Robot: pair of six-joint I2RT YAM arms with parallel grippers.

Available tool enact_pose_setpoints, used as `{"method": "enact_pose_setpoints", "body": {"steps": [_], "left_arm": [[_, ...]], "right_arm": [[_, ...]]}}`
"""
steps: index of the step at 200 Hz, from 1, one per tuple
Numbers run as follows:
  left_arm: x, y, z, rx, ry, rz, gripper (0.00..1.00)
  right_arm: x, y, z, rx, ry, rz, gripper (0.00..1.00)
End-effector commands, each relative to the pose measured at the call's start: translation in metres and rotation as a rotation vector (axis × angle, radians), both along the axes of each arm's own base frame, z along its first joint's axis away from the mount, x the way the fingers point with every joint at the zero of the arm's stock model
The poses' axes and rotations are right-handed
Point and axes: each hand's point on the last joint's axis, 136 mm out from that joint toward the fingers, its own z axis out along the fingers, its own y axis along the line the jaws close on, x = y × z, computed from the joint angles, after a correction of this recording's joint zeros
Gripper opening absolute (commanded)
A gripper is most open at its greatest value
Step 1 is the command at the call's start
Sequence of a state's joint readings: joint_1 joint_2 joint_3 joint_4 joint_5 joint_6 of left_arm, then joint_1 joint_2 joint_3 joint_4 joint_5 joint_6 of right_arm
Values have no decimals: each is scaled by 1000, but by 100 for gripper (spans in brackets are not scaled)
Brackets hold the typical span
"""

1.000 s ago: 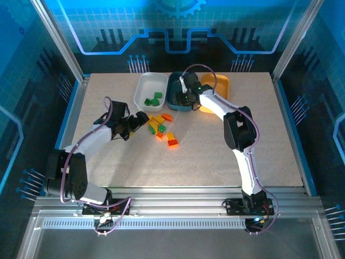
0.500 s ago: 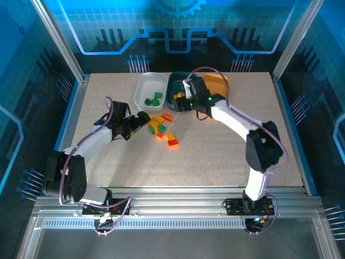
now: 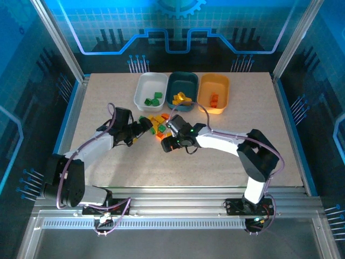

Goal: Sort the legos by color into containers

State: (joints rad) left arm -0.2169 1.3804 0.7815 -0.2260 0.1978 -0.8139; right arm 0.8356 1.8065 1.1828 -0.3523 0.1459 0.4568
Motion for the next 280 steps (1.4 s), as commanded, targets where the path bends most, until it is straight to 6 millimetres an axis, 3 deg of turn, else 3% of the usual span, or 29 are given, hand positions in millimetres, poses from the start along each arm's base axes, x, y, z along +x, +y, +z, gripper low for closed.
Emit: {"method": "enact_pose_setpoints", "body": {"steps": [1, 36, 72, 102, 145, 180, 216, 255, 280], "left_arm": [[-4, 0, 4, 0, -21, 16, 99], [-5, 4, 9, 13, -33, 25, 99], [-3, 3, 11, 13, -32, 25, 99], [-1, 2, 12, 15, -32, 23, 99], [2, -8, 7, 31, -21, 2, 99], [0, -35, -5, 76, 9, -77, 98], [-12, -67, -27, 95, 55, -150, 95], [-17, -84, -35, 102, 81, -197, 93], [-16, -83, -32, 116, 79, -202, 93]], "right_arm": [[8, -5, -14, -88, 6, -80, 87], [14, -10, -31, -136, -5, -104, 79], [19, -8, -33, -137, -31, -80, 61], [24, -17, -23, -127, -63, -92, 46], [39, -57, 18, -95, -139, -164, 44], [87, -120, 54, -64, -188, -318, 44], [159, -184, 53, -54, -175, -479, 44], [223, -214, 37, -42, -126, -528, 45], [245, -221, 28, -61, -102, -515, 45]]}}
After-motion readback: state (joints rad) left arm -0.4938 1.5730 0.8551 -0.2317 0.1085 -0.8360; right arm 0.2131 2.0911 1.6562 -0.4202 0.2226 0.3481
